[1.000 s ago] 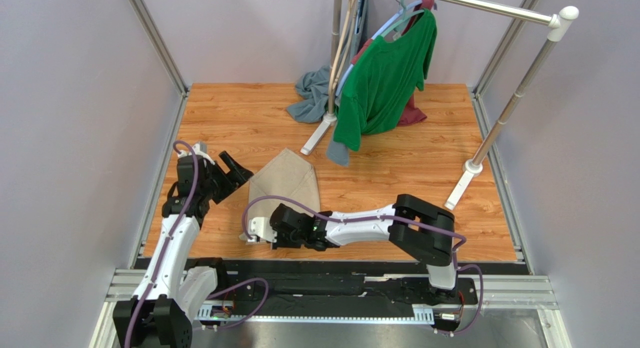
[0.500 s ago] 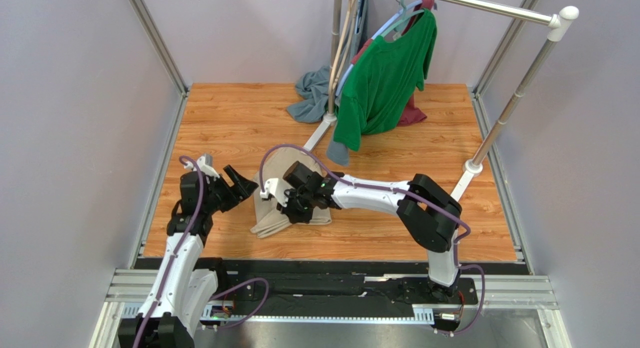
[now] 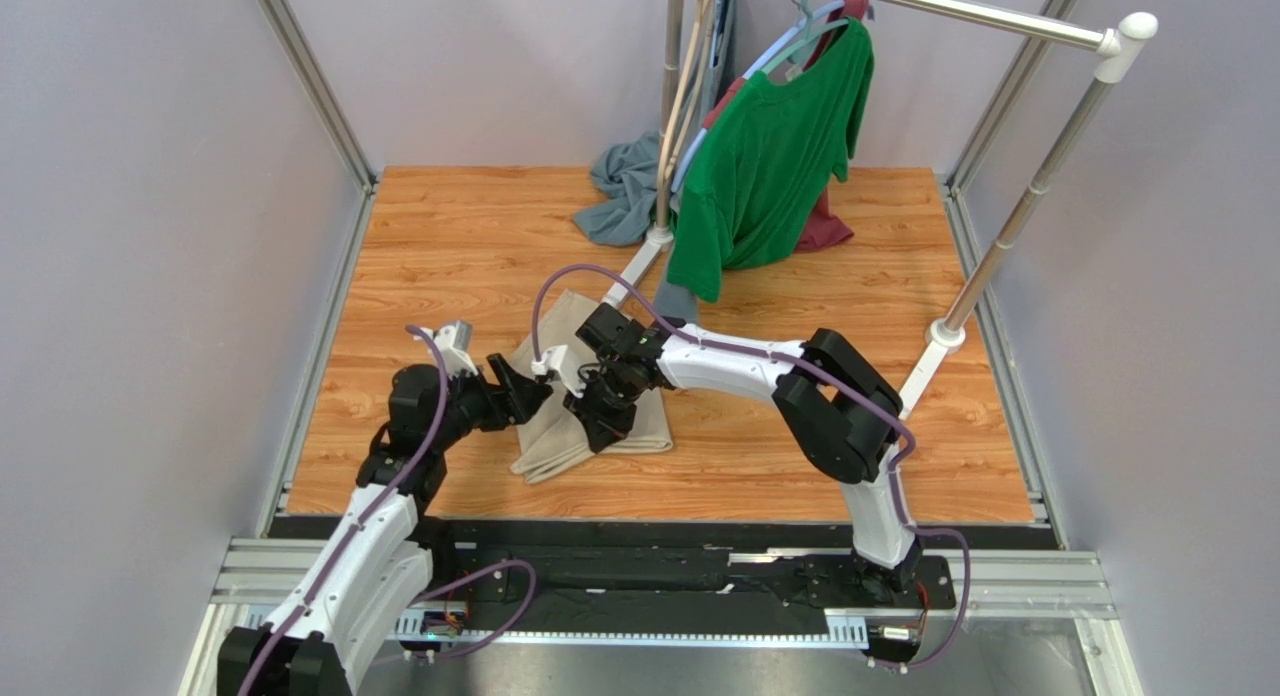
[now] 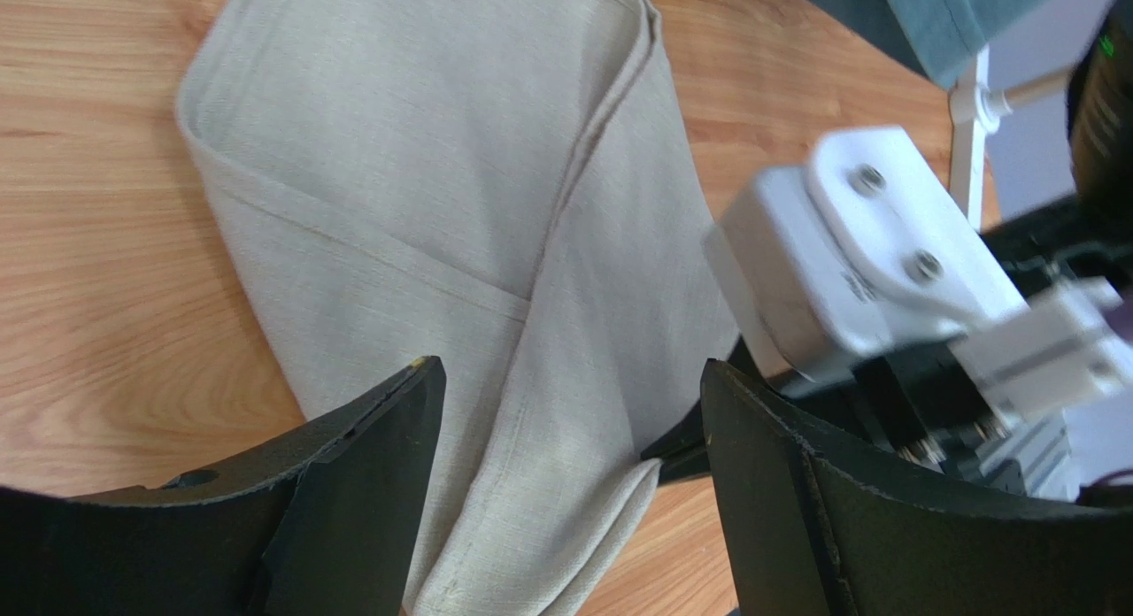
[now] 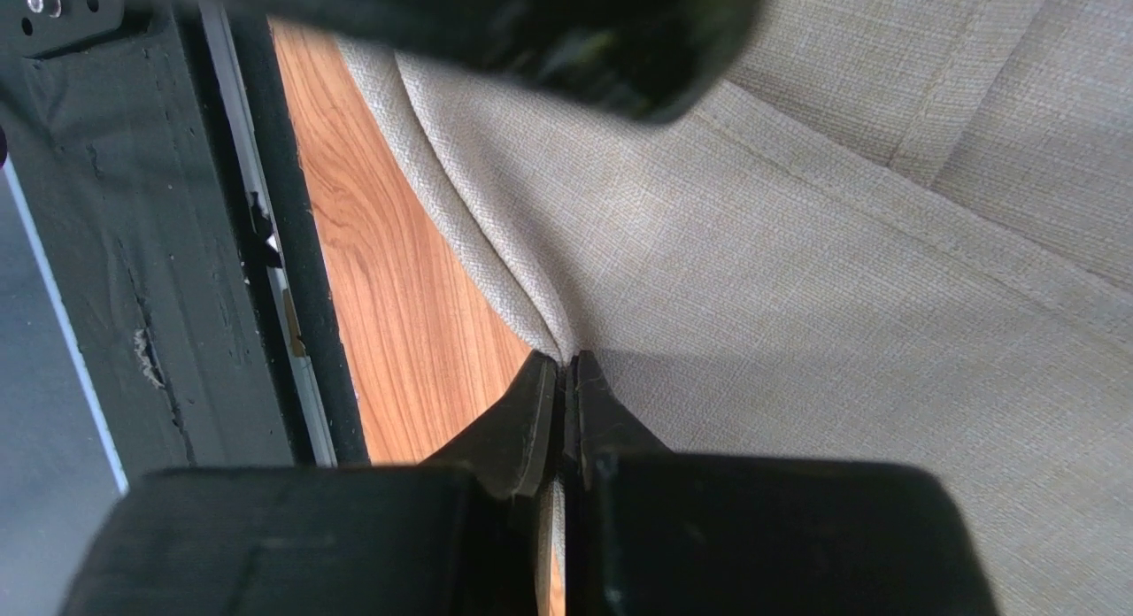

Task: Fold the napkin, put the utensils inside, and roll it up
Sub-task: Roll the napkin with the utensil

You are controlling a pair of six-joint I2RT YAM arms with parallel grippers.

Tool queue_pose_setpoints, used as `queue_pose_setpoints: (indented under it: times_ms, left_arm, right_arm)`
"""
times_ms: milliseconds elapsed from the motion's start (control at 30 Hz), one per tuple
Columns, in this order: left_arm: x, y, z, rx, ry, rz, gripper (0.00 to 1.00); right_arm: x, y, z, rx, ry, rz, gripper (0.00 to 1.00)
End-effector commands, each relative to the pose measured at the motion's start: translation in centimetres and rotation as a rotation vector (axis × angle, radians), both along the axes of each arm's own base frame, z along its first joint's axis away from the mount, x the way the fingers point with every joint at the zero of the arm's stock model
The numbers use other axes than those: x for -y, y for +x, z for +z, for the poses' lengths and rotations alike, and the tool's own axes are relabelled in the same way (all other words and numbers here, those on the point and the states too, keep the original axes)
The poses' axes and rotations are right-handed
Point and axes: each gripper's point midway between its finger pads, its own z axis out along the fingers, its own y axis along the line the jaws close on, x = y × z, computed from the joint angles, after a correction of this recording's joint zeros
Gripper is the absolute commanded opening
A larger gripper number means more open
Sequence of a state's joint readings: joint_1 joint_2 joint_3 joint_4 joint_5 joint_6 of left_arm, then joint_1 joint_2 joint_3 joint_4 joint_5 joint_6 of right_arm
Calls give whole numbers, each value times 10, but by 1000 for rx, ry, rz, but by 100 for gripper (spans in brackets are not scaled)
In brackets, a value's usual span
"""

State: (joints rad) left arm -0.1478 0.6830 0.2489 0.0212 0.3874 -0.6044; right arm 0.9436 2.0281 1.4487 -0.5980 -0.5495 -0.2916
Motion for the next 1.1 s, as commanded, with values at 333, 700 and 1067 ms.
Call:
queue_pose_setpoints:
  times_ms: [333, 700, 1067]
  left_arm:
    - [25, -26, 6, 167, -5, -124, 76]
    - [52, -38, 7, 213, 81, -259, 76]
    - [78, -38, -3, 214, 217, -352, 76]
  right_arm:
    - [0, 14, 4, -177, 50, -46, 0]
    - [15, 24, -1, -269, 48, -66, 0]
    - [20, 27, -4, -334, 44, -68, 0]
